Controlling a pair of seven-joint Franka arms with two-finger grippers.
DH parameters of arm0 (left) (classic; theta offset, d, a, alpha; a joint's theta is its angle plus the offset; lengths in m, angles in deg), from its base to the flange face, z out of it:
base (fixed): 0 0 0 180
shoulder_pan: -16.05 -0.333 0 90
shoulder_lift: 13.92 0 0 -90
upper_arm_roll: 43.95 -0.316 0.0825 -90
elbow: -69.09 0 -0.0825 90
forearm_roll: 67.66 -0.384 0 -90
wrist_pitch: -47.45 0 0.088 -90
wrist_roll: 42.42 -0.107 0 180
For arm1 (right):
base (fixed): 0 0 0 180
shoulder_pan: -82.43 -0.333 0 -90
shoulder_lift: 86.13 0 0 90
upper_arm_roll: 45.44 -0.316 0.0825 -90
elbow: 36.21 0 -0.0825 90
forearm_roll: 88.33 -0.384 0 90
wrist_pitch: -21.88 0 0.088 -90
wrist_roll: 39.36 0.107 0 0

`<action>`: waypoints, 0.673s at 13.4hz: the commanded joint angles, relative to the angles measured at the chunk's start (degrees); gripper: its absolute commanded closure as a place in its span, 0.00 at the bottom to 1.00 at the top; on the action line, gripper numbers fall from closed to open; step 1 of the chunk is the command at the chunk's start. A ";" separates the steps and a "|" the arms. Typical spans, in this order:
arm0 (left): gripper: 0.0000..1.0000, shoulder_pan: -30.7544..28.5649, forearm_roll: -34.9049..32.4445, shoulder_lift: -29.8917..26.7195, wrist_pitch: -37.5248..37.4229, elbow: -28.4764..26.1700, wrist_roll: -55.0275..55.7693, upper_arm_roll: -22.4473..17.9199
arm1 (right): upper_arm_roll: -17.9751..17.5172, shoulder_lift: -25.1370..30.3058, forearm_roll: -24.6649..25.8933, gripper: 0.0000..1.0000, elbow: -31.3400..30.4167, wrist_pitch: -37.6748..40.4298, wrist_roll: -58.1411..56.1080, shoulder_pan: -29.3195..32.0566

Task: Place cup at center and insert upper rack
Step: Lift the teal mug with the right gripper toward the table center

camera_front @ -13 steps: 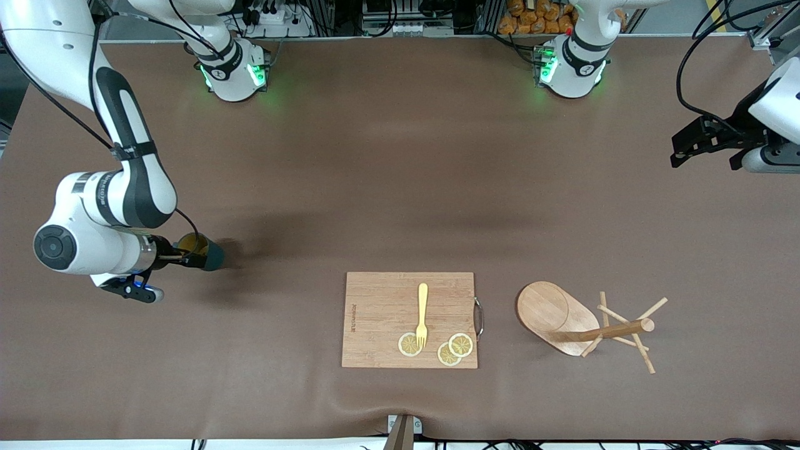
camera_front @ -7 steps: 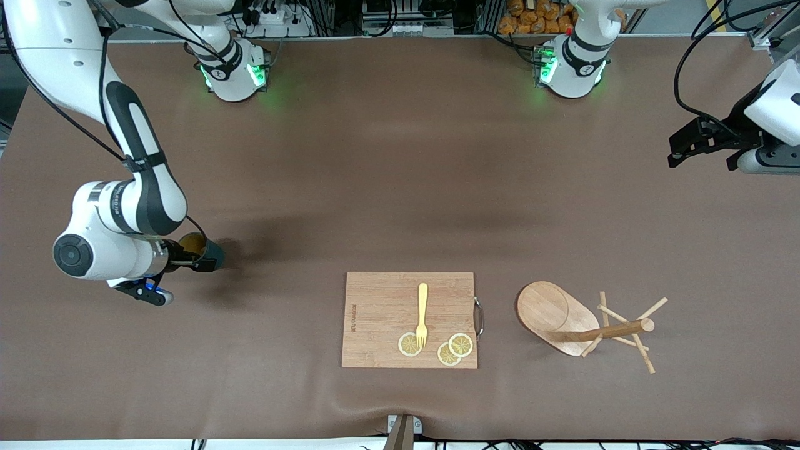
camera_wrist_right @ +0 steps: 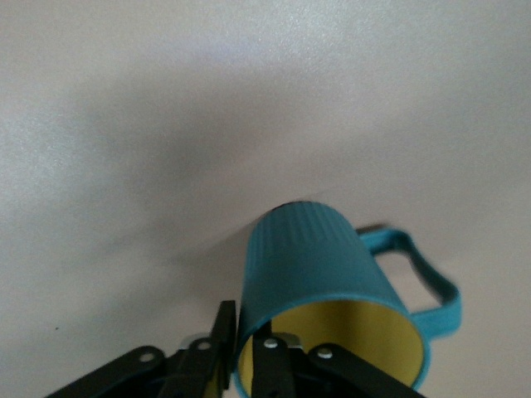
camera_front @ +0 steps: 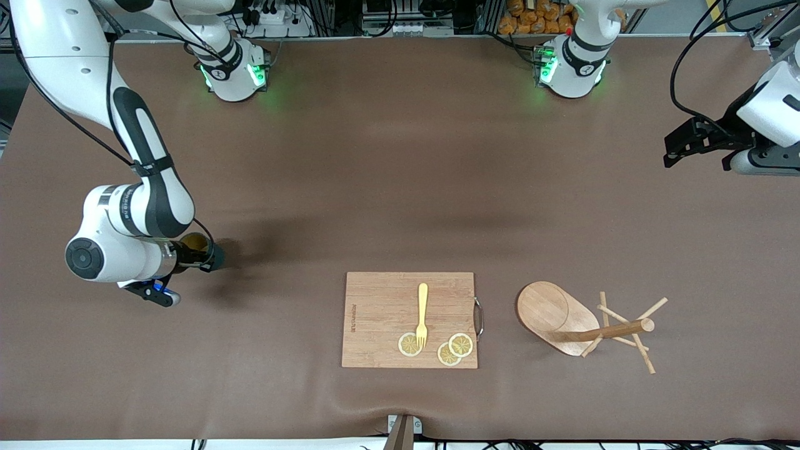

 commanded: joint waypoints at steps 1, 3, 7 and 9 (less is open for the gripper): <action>0.00 -0.14 -0.15 -0.44 -0.31 -0.33 0.36 0.21 | -0.14 -0.12 -0.63 1.00 0.80 0.44 0.84 0.04; 0.00 -0.14 -0.15 -0.53 -0.31 -0.33 0.45 0.21 | -0.14 0.40 -0.63 1.00 0.80 1.05 0.84 -0.22; 0.00 -0.14 -0.15 -0.53 -0.31 -0.34 0.45 0.21 | -0.32 3.82 -0.72 1.00 0.98 5.44 7.05 -3.29; 0.00 -0.14 -0.15 -0.53 -0.31 -0.33 0.45 0.21 | -0.41 5.76 -3.25 1.00 0.98 7.37 13.55 -6.80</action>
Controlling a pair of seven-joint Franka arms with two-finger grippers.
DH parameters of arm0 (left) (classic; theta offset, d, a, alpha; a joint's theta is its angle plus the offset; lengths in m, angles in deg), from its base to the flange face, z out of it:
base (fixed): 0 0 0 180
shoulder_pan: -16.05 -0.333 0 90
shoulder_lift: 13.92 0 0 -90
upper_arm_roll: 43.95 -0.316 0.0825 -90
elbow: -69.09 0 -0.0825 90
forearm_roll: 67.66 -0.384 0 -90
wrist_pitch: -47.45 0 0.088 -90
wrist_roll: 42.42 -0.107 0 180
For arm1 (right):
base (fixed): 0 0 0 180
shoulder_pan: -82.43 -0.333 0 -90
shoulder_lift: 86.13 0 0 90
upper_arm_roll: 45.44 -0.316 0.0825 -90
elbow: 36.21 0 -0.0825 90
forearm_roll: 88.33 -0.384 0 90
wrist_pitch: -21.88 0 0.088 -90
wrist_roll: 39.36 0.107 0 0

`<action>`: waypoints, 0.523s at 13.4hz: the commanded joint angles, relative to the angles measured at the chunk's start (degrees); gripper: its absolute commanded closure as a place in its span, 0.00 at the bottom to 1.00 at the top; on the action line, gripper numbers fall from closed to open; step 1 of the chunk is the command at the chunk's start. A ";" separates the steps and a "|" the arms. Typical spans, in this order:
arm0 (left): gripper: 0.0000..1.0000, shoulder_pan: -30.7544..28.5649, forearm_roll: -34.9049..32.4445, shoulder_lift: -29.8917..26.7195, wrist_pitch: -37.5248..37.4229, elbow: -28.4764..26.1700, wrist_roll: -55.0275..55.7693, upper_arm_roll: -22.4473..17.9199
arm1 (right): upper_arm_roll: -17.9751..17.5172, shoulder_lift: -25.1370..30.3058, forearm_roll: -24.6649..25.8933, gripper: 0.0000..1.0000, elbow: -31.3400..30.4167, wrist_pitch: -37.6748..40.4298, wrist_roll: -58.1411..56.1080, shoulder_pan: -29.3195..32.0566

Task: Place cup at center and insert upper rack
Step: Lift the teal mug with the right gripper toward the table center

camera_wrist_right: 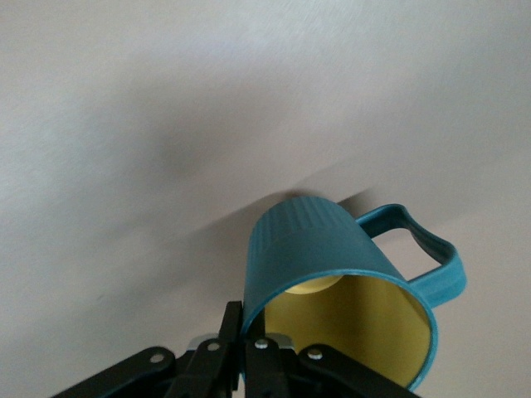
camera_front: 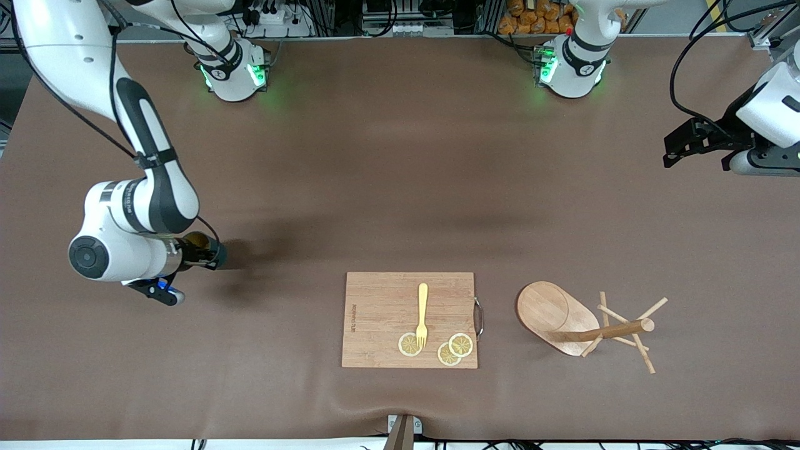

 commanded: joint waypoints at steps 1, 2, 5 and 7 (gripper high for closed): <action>0.00 -0.11 -0.15 -0.53 -0.31 -0.25 0.40 0.21 | 0.19 4.07 -4.97 1.00 -0.73 2.78 8.61 -4.93; 0.00 -0.11 -0.15 -0.53 -0.31 -0.25 0.40 0.21 | 0.19 4.69 -6.47 1.00 -0.73 2.88 12.21 -7.03; 0.00 -0.03 -0.15 -0.53 -0.31 -0.25 0.40 0.21 | 0.01 5.92 -8.58 1.00 -0.56 2.53 23.81 -13.89; 0.00 -0.03 -0.15 -0.53 -0.31 -0.25 0.40 0.30 | 0.28 6.80 -11.40 1.00 -0.38 2.00 30.22 -18.63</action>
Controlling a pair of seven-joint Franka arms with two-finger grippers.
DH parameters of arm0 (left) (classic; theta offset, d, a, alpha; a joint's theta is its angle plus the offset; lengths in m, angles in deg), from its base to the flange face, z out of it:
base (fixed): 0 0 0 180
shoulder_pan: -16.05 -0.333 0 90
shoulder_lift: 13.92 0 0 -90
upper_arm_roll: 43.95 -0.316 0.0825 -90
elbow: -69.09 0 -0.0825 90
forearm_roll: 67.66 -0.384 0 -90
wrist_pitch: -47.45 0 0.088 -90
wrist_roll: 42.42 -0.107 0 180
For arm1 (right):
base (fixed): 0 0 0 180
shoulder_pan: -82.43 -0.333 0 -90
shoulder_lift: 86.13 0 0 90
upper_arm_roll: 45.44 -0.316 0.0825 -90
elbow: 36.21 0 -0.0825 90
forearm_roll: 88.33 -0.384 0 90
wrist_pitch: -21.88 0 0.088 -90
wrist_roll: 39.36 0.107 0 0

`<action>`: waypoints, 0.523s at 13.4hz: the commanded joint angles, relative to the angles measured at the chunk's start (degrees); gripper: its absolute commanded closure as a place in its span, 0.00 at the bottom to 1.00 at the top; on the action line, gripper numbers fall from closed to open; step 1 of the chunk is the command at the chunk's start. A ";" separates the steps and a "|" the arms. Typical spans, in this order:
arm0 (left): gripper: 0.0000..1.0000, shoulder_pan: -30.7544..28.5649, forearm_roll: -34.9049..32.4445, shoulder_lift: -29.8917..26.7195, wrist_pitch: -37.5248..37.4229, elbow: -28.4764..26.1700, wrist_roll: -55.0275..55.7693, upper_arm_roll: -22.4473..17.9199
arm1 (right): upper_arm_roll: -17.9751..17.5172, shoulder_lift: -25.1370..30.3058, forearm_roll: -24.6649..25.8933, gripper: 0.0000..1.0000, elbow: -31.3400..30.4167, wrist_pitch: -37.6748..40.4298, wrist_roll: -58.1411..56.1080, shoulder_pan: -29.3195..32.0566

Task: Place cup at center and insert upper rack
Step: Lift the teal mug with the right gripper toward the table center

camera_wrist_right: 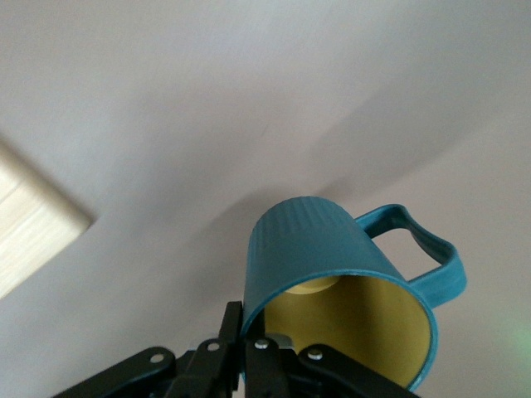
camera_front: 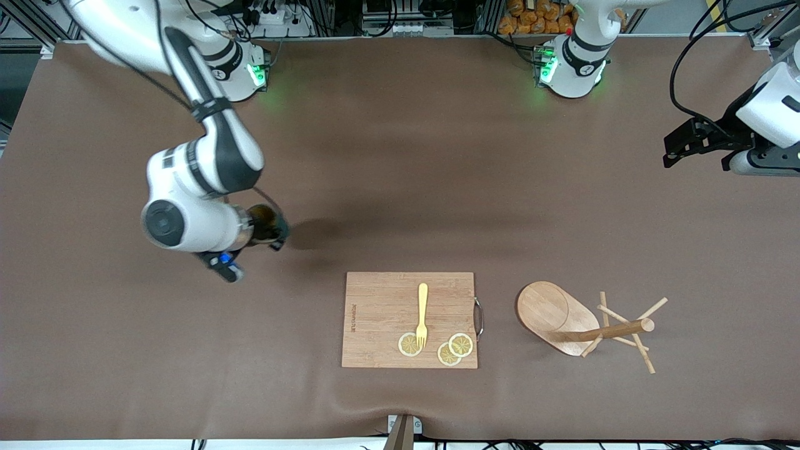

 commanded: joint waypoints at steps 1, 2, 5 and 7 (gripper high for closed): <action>0.00 -0.04 -0.15 -0.53 -0.31 -0.25 0.40 0.27 | 0.64 1.91 -2.43 1.00 -0.59 -1.44 9.96 -5.55; 0.00 -0.04 -0.24 -0.53 -0.31 -0.25 0.40 0.27 | 0.64 1.91 -2.51 1.00 -0.59 -3.19 14.18 -8.18; 0.00 -0.04 -0.15 -0.44 -0.22 -0.25 0.40 0.27 | 0.55 1.39 -3.65 1.00 -0.59 -9.43 26.41 -14.42; 0.00 -0.04 -0.15 -0.36 -0.13 -0.25 0.49 0.27 | 0.64 1.03 -4.01 1.00 -0.59 -13.12 32.39 -18.03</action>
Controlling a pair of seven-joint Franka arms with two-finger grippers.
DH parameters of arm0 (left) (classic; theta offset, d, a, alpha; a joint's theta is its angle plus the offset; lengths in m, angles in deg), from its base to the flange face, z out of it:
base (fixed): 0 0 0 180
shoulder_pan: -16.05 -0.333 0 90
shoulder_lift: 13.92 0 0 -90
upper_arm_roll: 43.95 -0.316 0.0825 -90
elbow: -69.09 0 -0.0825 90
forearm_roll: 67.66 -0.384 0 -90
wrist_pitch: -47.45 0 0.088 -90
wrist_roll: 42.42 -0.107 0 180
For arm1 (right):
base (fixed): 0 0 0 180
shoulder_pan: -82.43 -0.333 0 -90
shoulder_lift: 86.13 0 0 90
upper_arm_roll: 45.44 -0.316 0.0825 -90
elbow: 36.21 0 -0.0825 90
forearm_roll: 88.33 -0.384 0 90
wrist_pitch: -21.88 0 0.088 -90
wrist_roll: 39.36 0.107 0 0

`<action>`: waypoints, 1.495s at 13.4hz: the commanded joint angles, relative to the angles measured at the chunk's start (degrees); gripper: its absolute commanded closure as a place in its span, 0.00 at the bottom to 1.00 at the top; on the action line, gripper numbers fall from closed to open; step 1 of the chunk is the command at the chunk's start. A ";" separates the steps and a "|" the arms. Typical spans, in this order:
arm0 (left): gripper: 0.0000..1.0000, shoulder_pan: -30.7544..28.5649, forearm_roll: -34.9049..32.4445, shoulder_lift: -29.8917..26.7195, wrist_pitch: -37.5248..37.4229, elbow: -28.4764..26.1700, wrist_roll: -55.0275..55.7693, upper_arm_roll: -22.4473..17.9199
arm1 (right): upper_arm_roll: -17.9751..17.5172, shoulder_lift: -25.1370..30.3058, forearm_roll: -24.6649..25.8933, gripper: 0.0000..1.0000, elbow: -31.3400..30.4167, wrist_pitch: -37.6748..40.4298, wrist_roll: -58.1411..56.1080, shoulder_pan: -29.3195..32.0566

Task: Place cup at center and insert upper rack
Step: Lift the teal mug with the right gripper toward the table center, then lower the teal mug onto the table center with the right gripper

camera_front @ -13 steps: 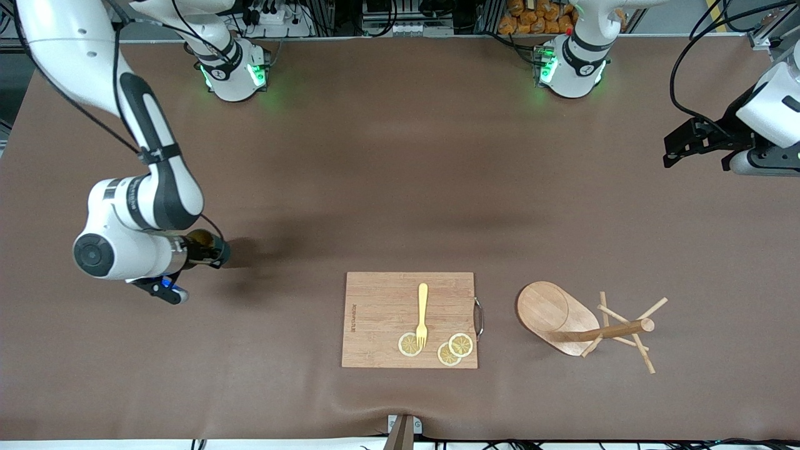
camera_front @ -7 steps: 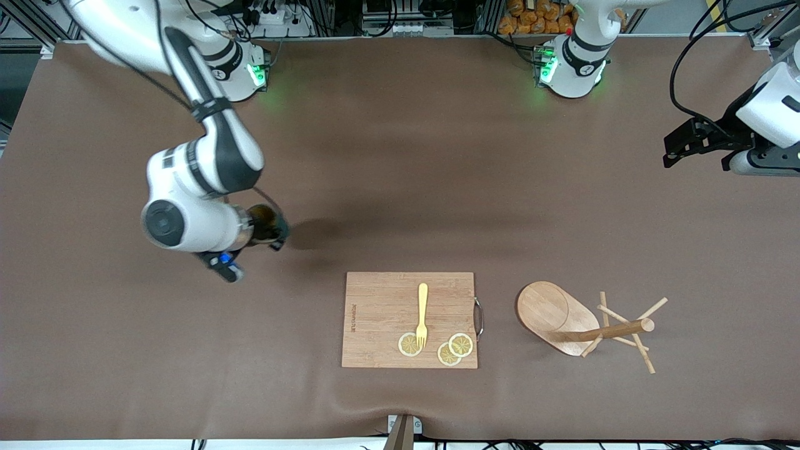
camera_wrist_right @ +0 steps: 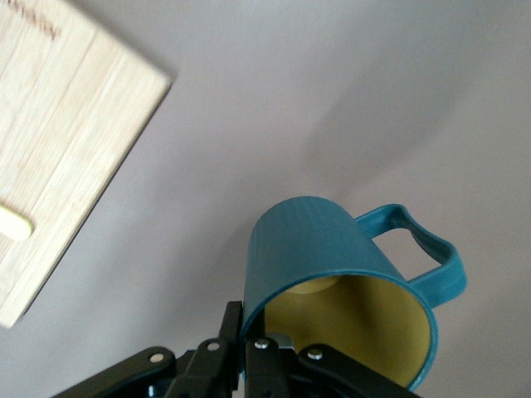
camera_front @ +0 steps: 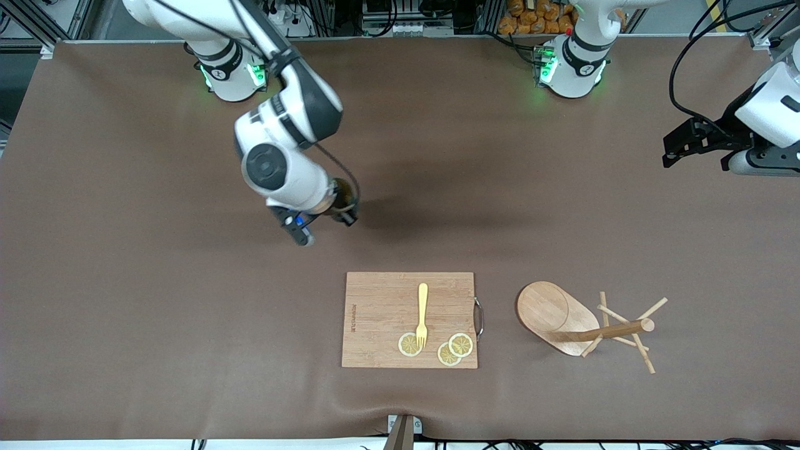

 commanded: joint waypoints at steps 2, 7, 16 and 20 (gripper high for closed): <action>0.00 -0.14 -0.15 -0.36 -0.04 -0.24 0.57 0.21 | 0.77 -0.38 -1.49 1.00 -0.48 -5.45 8.93 -6.40; 0.00 -0.14 -0.15 -0.27 0.05 -0.24 0.57 0.21 | 0.77 -5.38 -1.49 1.00 -0.13 -13.02 15.97 -13.97; 0.00 -0.05 -0.15 -0.27 0.13 -0.24 0.49 0.21 | 0.77 -12.07 -3.68 1.00 4.53 -13.20 19.74 -17.05; 0.00 -0.05 -0.15 -0.27 0.13 -0.24 0.49 0.21 | 0.77 -12.69 -4.30 1.00 4.97 -13.20 23.09 -18.20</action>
